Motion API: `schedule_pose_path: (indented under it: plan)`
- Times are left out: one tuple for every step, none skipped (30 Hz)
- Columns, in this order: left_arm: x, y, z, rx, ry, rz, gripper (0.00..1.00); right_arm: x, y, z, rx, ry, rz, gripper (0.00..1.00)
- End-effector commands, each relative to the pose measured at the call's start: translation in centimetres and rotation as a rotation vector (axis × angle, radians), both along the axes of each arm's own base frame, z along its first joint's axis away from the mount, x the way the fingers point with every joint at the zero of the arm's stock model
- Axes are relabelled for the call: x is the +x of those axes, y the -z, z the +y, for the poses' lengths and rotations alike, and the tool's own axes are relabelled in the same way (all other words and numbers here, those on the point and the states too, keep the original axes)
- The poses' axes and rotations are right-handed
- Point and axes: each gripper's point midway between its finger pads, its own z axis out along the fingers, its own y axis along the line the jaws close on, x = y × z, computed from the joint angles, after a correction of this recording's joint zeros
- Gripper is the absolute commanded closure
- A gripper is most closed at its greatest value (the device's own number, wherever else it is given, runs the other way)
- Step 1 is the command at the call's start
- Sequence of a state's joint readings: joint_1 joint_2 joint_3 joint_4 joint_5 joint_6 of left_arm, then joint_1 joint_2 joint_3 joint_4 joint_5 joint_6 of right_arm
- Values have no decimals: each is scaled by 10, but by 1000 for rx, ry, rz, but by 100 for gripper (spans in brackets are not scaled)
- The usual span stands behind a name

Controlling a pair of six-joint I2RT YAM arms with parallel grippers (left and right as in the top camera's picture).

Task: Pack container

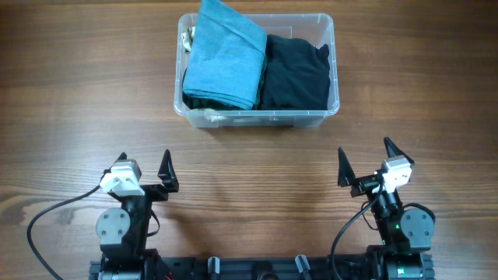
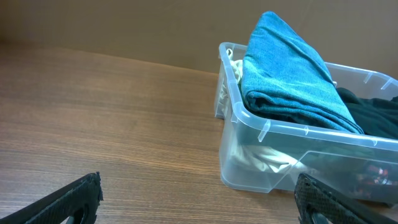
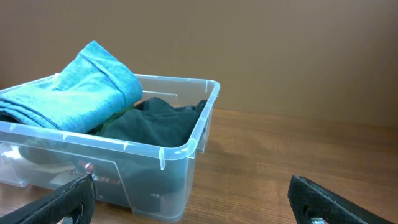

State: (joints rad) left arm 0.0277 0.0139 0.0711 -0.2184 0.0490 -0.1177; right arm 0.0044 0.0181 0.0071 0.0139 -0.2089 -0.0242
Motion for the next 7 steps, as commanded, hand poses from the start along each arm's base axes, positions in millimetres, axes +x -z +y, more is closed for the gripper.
schedule_pose_path:
  plan:
    - [0,0,2,11,-11,-5,0,-1,-3,-1,1,5,-14,0]
    - [0,0,2,10,-11,-6,0,-1,-3,-1,1,5,-14,0]
    - [0,0,2,11,-11,-5,0,-1,-3,-1,1,5,-14,0]
    - [0,0,2,11,-11,-5,0,-1,-3,-1,1,5,-14,0]
    - [0,0,2,11,-11,-5,0,-1,-3,-1,1,5,-14,0]
    - [0,0,2,11,-11,-5,0,-1,-3,-1,1,5,-14,0]
    - [0,0,2,11,-11,-6,0,-1,-3,-1,1,5,-14,0]
